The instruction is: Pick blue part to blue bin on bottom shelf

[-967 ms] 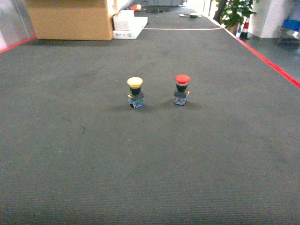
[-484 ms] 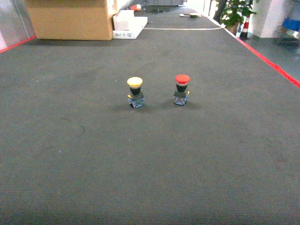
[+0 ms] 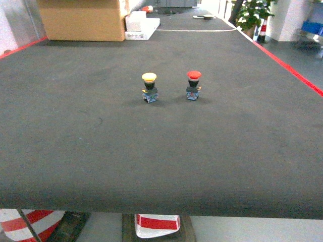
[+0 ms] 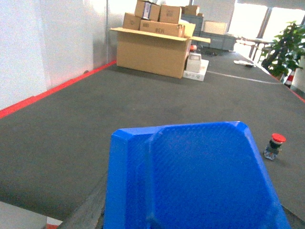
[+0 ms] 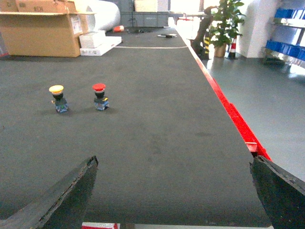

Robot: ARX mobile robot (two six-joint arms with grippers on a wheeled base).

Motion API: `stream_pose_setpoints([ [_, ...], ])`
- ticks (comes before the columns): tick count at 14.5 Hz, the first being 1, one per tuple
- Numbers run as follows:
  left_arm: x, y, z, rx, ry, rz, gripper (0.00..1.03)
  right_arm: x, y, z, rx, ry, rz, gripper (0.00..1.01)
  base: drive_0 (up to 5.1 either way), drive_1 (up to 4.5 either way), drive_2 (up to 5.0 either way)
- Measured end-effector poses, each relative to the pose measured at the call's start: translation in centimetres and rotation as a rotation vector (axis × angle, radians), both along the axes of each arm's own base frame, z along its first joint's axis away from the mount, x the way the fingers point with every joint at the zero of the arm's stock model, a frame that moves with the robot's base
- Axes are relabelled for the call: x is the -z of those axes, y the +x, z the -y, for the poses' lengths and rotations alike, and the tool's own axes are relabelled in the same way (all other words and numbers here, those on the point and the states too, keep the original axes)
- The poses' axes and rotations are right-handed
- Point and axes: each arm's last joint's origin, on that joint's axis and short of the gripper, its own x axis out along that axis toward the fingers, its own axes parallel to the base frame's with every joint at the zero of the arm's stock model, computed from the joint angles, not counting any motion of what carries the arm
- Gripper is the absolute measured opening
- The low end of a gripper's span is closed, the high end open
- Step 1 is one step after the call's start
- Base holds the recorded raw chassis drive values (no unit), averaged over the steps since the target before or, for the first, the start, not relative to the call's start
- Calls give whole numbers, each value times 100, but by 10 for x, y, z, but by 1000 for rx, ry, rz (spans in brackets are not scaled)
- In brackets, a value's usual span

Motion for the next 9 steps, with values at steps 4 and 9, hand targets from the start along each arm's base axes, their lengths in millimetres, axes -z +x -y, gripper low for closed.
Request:
stream_pose_setpoints([
  [4,0,0,0,1,-2,3,45,0,0,0,1,0,0,98,-16,-16,-16],
  [9,0,0,0,-1,-2,2,45,0,0,0,0,0,0,98,-169,-169,-169],
])
